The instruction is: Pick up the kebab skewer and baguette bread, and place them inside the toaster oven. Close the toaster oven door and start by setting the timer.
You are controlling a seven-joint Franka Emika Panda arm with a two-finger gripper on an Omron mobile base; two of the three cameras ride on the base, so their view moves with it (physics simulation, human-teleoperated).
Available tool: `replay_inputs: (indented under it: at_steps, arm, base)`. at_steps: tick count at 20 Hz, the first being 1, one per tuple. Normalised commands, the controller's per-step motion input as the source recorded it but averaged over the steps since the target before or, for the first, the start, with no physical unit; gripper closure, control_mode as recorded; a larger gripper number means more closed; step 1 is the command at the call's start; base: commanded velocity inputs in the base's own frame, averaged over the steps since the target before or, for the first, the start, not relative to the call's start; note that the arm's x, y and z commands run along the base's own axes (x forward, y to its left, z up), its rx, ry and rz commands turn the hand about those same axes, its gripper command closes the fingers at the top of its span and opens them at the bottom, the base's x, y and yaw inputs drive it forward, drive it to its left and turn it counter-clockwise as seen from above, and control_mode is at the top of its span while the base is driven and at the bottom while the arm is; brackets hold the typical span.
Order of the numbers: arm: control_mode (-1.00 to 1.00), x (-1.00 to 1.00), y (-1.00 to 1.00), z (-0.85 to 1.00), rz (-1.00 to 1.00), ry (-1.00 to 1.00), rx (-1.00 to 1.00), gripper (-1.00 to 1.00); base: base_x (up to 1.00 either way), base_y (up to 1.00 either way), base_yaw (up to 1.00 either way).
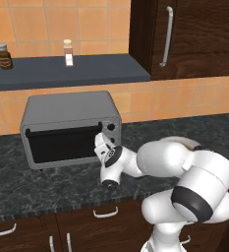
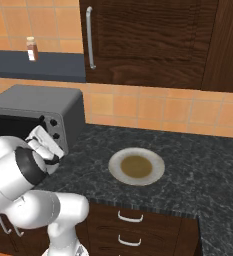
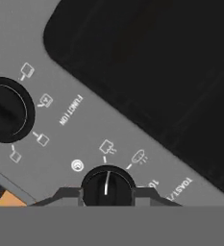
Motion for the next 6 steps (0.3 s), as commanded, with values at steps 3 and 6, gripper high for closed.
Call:
replay_inputs:
  at_steps: [3, 6]
  arm:
    - [-1.0, 0.09, -0.12, 0.21, 0.0, 0.0, 0.43, 1.0]
    - [-1.0, 0.09, -0.12, 0.17, 0.0, 0.0, 0.44, 1.0]
  base:
    - [0.0, 0.0, 0.0]
    - [0.0, 0.0, 0.0]
